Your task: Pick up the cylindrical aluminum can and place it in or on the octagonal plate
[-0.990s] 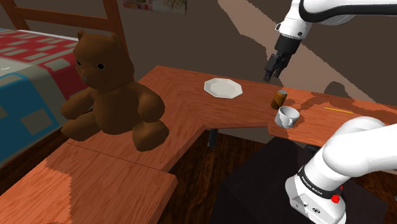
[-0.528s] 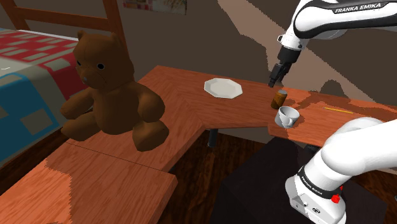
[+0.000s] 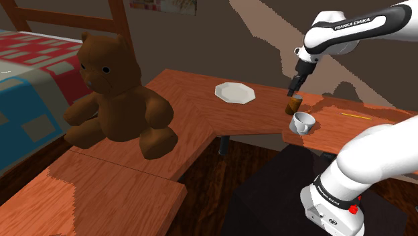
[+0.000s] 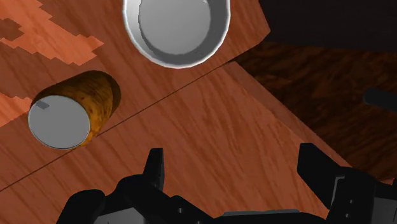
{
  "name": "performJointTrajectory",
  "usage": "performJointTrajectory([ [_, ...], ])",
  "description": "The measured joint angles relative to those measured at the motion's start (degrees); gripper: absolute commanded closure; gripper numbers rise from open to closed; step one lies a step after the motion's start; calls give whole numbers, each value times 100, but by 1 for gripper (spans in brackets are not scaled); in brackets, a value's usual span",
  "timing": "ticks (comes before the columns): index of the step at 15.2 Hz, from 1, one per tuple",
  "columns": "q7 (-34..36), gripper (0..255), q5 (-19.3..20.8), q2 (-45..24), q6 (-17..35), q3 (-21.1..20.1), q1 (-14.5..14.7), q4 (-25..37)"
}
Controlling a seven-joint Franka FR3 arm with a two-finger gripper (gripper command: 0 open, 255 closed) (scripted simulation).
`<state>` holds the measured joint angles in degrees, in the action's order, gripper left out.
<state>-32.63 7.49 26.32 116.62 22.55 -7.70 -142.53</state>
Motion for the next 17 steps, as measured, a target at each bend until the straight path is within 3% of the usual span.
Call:
performJointTrajectory([
  [5, -762, 0, 10, -890, 586, 544, -46, 341],
  [10, -1635, 0, -318, -1923, 1146, 1022, -60, 805],
  [17, -2088, 0, -697, -2567, 1689, 1152, -73, 842],
])
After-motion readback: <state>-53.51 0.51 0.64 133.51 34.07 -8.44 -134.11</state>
